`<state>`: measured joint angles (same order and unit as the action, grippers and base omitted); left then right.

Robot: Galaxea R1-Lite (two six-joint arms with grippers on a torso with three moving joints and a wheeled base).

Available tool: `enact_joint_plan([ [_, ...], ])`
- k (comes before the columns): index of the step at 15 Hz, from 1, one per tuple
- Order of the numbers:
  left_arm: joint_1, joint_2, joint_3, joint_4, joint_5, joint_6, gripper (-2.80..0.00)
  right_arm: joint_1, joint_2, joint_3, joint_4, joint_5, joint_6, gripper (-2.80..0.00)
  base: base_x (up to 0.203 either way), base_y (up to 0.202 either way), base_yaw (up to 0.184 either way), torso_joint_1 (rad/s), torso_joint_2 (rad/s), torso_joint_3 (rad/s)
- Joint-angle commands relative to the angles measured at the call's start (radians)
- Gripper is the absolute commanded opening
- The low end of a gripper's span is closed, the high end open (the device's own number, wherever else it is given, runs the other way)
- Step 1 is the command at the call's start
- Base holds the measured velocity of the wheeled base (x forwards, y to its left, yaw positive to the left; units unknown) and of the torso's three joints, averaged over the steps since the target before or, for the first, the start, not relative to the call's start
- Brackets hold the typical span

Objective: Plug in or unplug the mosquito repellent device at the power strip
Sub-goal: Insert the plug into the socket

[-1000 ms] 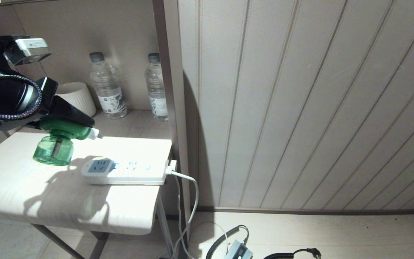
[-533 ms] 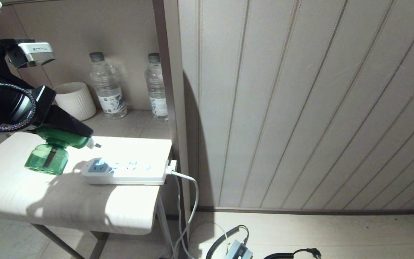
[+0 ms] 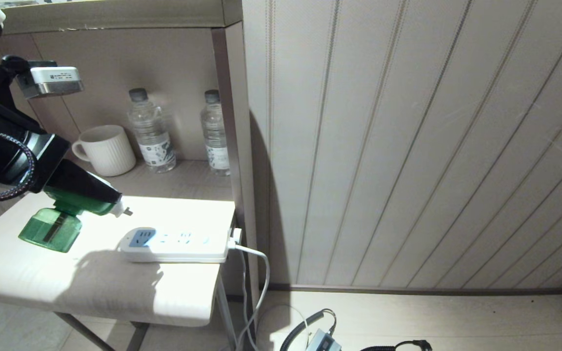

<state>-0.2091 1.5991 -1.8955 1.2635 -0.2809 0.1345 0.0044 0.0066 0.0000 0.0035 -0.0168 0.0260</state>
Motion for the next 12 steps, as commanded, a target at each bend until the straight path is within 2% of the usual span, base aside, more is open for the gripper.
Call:
enact_joint_plan([
  [1,-0.008,-0.002,0.001,0.038,-0.001,0.070,-2.80,0.000,0.000,0.000,0.000,0.000,0.000,-2.80,0.000,0.000,0.000,0.190,-0.46,-0.263],
  [6,-0.011,0.024,0.049,0.146,0.000,0.318,-2.80,0.002,0.000,0.000,0.000,0.000,0.002,-2.80,0.000,0.000,0.000,0.205,-0.49,-0.276],
  [9,-0.023,0.086,0.118,0.104,0.064,0.360,-2.80,0.000,0.000,0.000,0.001,0.000,0.003,-2.80,0.000,0.000,0.000,0.072,-0.17,-0.090],
  [12,-0.032,0.095,0.206,-0.037,0.091,0.400,-2.80,0.001,0.000,0.000,0.001,0.000,0.003,-2.80,0.000,0.000,0.000,0.010,-0.02,-0.011],
])
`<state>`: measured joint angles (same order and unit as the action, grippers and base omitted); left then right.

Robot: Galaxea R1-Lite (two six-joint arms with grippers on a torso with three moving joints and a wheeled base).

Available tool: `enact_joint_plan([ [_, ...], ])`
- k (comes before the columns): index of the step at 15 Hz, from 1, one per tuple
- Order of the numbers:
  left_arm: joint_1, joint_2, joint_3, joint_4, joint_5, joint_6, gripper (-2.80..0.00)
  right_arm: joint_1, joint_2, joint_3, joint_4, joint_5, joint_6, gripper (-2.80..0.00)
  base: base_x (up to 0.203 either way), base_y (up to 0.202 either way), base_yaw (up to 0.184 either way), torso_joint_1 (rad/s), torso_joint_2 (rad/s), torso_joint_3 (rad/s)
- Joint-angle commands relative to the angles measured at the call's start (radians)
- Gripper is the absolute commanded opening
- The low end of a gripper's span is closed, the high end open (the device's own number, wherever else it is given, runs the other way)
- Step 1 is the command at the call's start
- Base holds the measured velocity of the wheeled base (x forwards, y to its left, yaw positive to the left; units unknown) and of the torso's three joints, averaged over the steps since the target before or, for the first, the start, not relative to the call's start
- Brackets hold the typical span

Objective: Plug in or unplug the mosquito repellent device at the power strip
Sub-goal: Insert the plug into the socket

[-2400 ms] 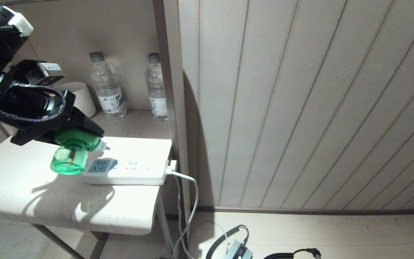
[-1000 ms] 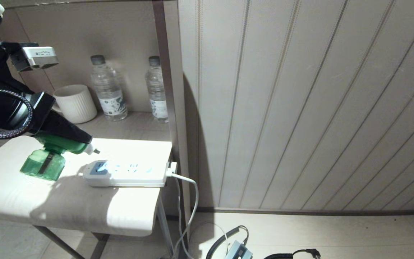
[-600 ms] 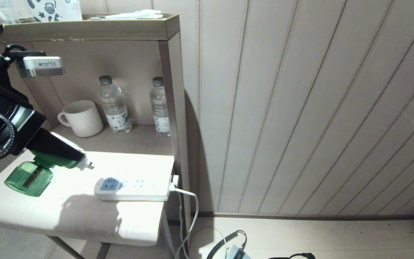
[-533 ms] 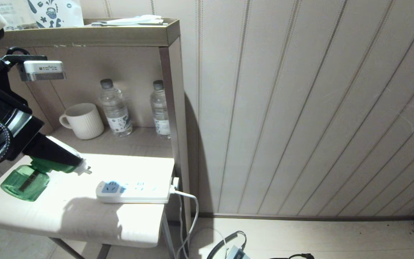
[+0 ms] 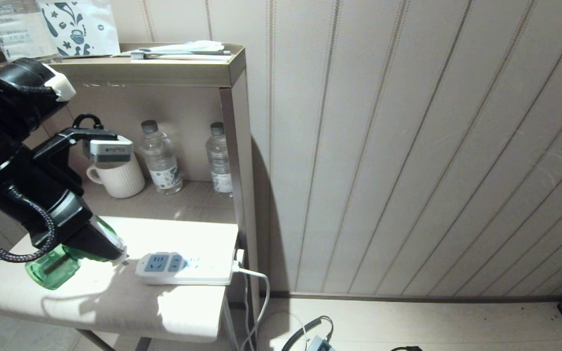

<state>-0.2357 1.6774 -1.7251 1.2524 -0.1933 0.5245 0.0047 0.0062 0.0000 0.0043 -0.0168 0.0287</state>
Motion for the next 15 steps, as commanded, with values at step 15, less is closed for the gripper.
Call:
enact_joint_plan([
  [15,-0.175,-0.266,0.391,-0.238,0.159,0.055,-2.80,0.000,0.000,0.000,0.000,0.000,0.000,-2.80,0.000,0.000,0.000,0.000,0.00,0.000],
])
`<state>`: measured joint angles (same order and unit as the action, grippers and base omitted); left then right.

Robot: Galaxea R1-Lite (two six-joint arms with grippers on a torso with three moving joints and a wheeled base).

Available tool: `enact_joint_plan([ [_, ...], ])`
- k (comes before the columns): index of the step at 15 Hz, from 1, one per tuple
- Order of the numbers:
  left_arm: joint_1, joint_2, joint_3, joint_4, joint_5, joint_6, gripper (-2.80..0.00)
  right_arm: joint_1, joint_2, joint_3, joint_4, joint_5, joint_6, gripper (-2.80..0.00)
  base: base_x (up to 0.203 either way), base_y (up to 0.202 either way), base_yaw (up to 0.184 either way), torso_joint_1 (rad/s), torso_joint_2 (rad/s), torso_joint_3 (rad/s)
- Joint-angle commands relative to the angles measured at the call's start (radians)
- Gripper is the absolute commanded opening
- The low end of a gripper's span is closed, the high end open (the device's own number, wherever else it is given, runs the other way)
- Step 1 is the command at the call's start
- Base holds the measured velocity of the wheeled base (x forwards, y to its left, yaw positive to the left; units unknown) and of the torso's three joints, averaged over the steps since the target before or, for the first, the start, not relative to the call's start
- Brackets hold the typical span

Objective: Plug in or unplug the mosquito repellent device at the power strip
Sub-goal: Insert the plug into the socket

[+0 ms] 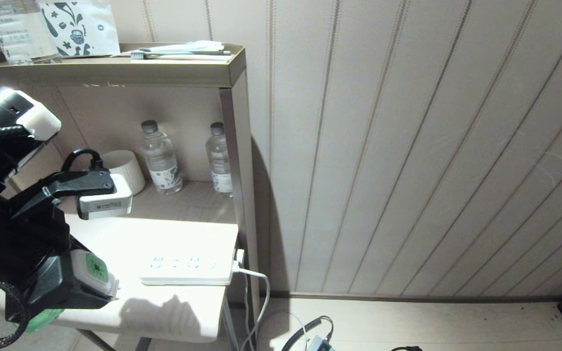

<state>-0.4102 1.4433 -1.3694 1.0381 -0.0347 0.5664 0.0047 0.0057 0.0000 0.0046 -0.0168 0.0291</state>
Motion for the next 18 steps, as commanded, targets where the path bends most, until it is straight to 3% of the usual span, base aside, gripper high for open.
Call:
enact_joint_plan([
  [1,-0.001,-0.018,0.062,-0.087,0.003,0.036,-2.80,0.000,0.000,0.000,0.000,0.000,0.000,-2.80,0.000,0.000,0.000,0.000,0.00,0.000],
  [5,-0.021,0.129,0.175,-0.414,-0.011,0.112,-2.80,0.001,0.000,0.000,0.000,0.000,0.000,-2.80,0.000,0.000,0.000,0.000,0.00,0.000],
  [8,-0.066,0.177,0.143,-0.484,-0.020,0.176,-2.80,0.000,0.000,0.000,0.000,0.000,0.000,-2.80,0.000,0.000,0.000,0.000,0.00,0.000],
  [11,-0.072,0.154,0.051,-0.384,-0.019,0.222,-2.80,0.000,0.000,0.000,0.000,0.000,0.000,-2.80,0.000,0.000,0.000,0.000,0.00,0.000],
  [14,-0.065,0.135,-0.130,-0.156,-0.009,0.270,-2.80,0.000,0.000,0.000,0.000,0.000,0.000,-2.80,0.000,0.000,0.000,0.000,0.00,0.000],
  [18,0.042,0.203,-0.258,0.045,0.007,0.585,-2.80,0.000,0.000,0.000,0.000,0.000,0.000,-2.80,0.000,0.000,0.000,0.000,0.00,0.000],
])
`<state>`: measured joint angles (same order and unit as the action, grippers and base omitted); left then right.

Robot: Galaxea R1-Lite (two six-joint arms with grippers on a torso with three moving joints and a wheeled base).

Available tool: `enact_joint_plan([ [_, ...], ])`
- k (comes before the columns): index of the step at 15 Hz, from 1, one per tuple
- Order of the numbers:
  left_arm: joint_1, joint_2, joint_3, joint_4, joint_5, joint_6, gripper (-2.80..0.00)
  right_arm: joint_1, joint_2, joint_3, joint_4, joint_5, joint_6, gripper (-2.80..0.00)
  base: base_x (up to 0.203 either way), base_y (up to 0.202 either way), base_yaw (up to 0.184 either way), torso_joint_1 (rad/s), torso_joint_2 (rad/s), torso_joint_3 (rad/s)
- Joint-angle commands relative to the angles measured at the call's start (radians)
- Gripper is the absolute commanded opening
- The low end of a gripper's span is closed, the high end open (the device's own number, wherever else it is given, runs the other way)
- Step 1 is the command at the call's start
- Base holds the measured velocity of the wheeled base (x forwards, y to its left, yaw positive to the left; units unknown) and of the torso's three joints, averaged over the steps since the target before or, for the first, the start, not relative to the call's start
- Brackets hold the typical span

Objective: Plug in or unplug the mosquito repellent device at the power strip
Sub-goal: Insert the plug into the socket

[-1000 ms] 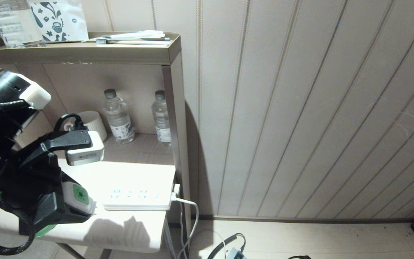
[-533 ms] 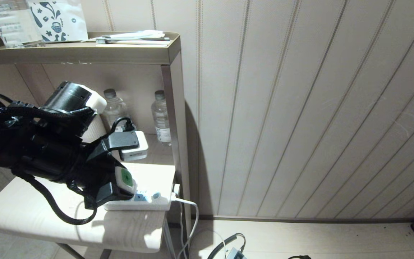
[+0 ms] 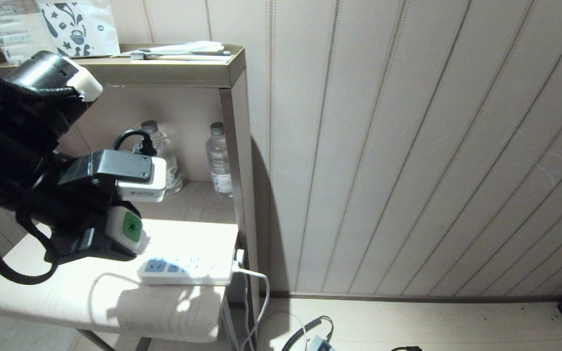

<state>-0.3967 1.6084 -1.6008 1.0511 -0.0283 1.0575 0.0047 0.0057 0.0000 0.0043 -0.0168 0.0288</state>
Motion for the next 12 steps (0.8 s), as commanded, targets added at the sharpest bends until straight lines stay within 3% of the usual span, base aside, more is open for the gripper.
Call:
enact_joint_plan([
  [1,0.042,0.071,-0.030,0.051,0.001,0.150,-2.80,0.001,0.000,0.000,0.000,0.000,0.000,-2.80,0.000,0.000,0.000,0.000,0.00,0.000],
  [12,0.024,0.262,-0.096,0.069,-0.017,0.184,-2.80,0.000,0.000,0.000,0.000,0.000,0.000,-2.80,0.000,0.000,0.000,0.000,0.00,0.000],
])
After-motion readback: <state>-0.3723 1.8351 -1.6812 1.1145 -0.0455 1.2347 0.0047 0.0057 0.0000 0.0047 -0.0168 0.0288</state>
